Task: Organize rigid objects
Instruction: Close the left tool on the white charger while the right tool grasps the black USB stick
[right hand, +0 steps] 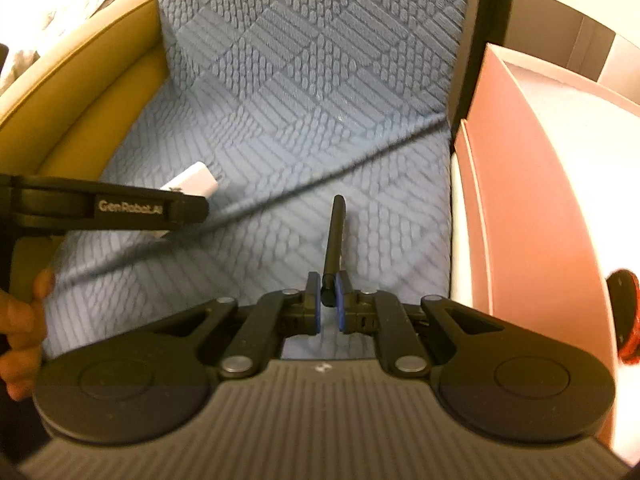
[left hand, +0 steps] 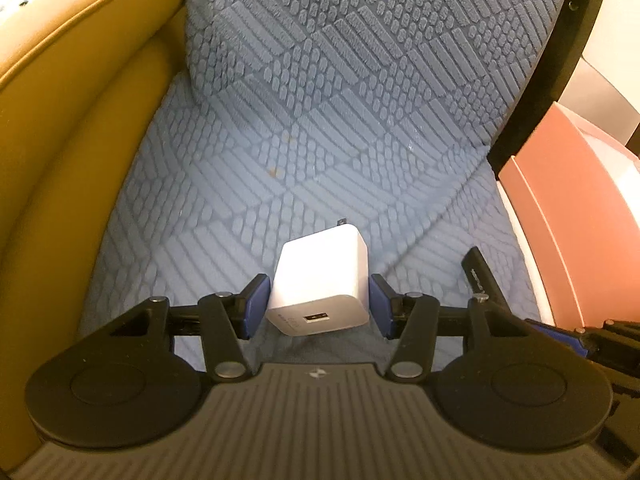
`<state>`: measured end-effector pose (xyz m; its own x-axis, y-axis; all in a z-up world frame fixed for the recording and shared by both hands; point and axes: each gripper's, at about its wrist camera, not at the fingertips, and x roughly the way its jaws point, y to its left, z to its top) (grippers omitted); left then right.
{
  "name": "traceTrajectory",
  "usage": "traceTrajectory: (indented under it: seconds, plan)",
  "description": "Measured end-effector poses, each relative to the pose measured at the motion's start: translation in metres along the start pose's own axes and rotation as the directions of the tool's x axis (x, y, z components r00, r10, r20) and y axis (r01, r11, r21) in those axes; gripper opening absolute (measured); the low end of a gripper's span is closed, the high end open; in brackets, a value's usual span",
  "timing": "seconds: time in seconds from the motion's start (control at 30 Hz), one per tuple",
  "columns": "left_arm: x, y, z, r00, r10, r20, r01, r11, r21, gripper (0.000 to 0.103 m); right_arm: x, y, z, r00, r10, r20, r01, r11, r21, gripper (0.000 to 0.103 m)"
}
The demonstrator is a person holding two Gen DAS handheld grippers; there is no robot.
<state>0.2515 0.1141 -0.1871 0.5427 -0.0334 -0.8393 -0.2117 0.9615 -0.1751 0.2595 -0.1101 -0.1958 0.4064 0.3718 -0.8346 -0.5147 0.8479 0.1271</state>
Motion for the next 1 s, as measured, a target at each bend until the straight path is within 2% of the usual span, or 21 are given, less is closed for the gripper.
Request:
traceTrajectory:
  seconds: [0.23, 0.47, 0.57, 0.63, 0.67, 1.0]
  plan:
    - [-0.010, -0.009, -0.024, 1.000, -0.018, -0.015, 0.017, 1.000, -0.025, 0.059, -0.012, 0.004, -0.018, 1.000, 0.013, -0.026, -0.013, 1.000, -0.004, 0.011]
    - [-0.013, -0.012, -0.035, 1.000, -0.028, -0.015, 0.027, 0.998, -0.048, 0.060, -0.006, 0.002, -0.022, 0.999, 0.020, -0.048, -0.019, 1.000, 0.017, 0.013]
    - [-0.013, -0.012, -0.034, 0.999, -0.038, -0.014, 0.037, 0.998, -0.059, 0.063, -0.001, 0.001, -0.020, 0.999, 0.001, -0.044, 0.000, 1.000, 0.023, 0.016]
    - [-0.012, -0.012, -0.034, 0.999, -0.033, -0.017, 0.032, 0.998, -0.059, 0.066, 0.003, 0.000, -0.017, 0.999, -0.001, -0.039, 0.003, 0.999, 0.044, 0.031]
    - [-0.012, -0.012, -0.033, 0.999, -0.032, -0.017, 0.031, 0.998, -0.059, 0.067, 0.004, -0.001, -0.016, 0.999, 0.001, -0.035, 0.000, 0.999, 0.051, 0.033]
    - [-0.006, -0.008, -0.029, 0.999, -0.047, -0.015, 0.046, 0.996, -0.083, 0.068, 0.024, 0.011, -0.010, 1.000, -0.010, -0.026, 0.010, 1.000, 0.003, 0.033]
